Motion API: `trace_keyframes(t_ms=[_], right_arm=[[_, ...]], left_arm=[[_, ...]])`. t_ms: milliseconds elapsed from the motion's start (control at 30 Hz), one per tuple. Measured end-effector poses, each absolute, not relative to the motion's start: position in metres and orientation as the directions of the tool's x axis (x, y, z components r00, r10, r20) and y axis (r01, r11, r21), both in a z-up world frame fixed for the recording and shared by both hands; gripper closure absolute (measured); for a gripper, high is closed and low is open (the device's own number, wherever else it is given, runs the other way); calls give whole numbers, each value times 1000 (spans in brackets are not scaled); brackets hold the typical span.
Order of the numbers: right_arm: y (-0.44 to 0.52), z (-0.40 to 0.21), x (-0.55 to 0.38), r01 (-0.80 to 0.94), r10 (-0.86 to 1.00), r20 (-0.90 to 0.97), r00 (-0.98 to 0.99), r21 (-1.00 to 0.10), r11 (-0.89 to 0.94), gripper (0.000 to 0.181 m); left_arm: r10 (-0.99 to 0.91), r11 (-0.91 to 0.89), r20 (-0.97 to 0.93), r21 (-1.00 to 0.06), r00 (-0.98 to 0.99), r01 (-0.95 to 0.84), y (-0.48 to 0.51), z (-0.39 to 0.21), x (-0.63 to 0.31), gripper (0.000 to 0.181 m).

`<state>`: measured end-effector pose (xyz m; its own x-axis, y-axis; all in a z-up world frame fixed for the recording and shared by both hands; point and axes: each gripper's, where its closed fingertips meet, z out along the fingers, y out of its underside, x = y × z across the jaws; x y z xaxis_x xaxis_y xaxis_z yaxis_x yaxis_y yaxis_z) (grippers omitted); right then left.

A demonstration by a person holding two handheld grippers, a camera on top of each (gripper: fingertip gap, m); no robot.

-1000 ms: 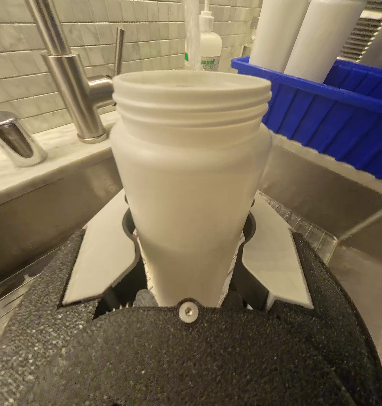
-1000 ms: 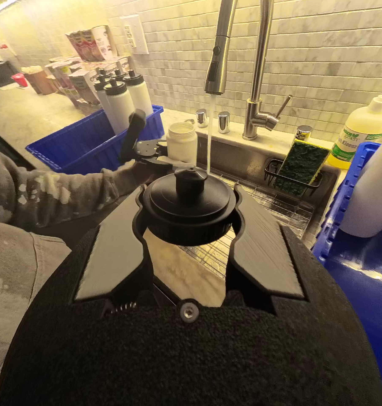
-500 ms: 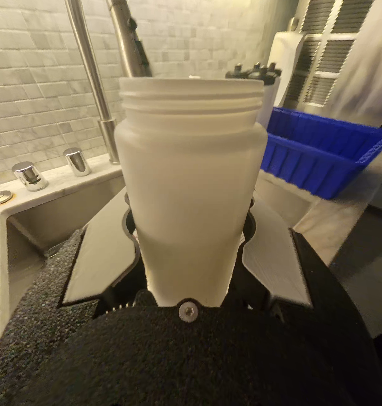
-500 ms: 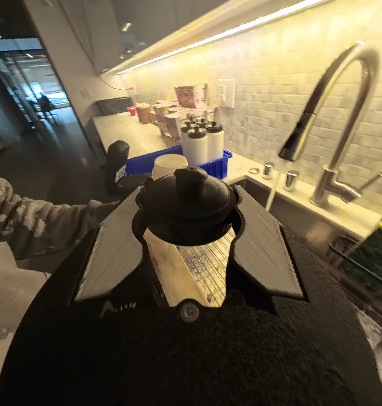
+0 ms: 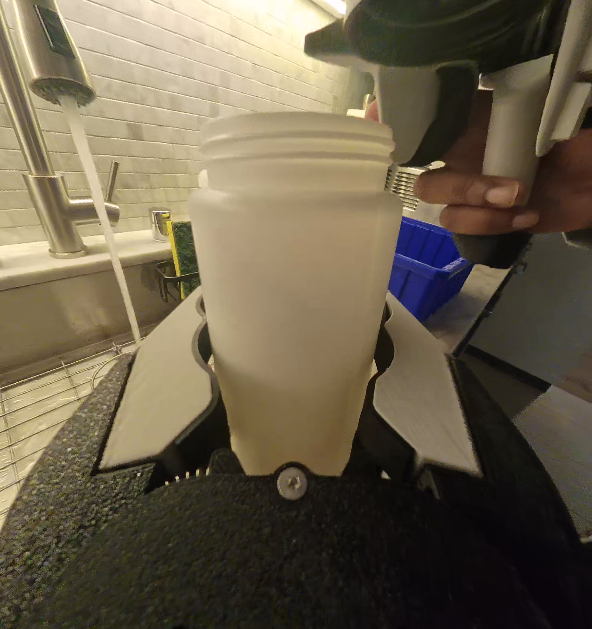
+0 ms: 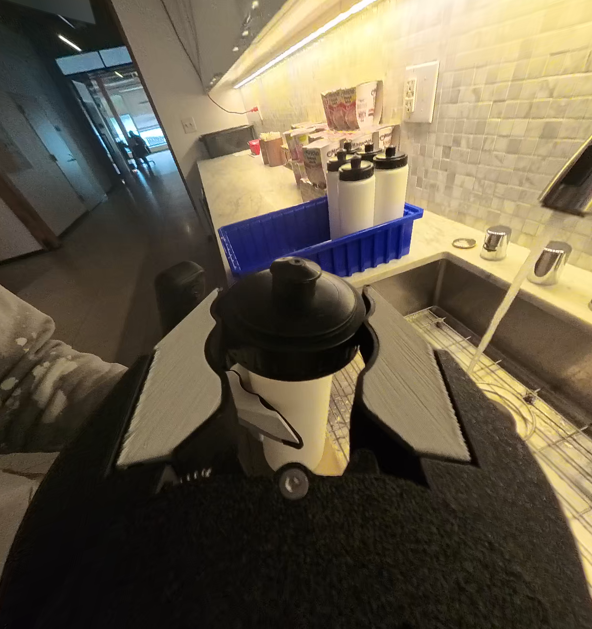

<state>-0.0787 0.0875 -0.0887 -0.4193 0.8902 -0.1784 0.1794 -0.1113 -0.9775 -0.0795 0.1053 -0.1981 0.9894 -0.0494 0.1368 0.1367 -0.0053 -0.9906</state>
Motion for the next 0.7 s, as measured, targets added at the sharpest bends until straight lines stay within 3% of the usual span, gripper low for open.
trace_keyframes(t_ms=[300, 700], right_arm=[[65, -113, -107, 199, 865, -168, -473, -977, -80, 103], [30, -142, -104, 185, 761, -73, -645, -981, 63, 103]], left_arm=[[-98, 2, 97, -995, 990, 98, 110, -205, -77, 83], [-159, -141, 56, -989, 986, 33, 98, -217, -67, 80]])
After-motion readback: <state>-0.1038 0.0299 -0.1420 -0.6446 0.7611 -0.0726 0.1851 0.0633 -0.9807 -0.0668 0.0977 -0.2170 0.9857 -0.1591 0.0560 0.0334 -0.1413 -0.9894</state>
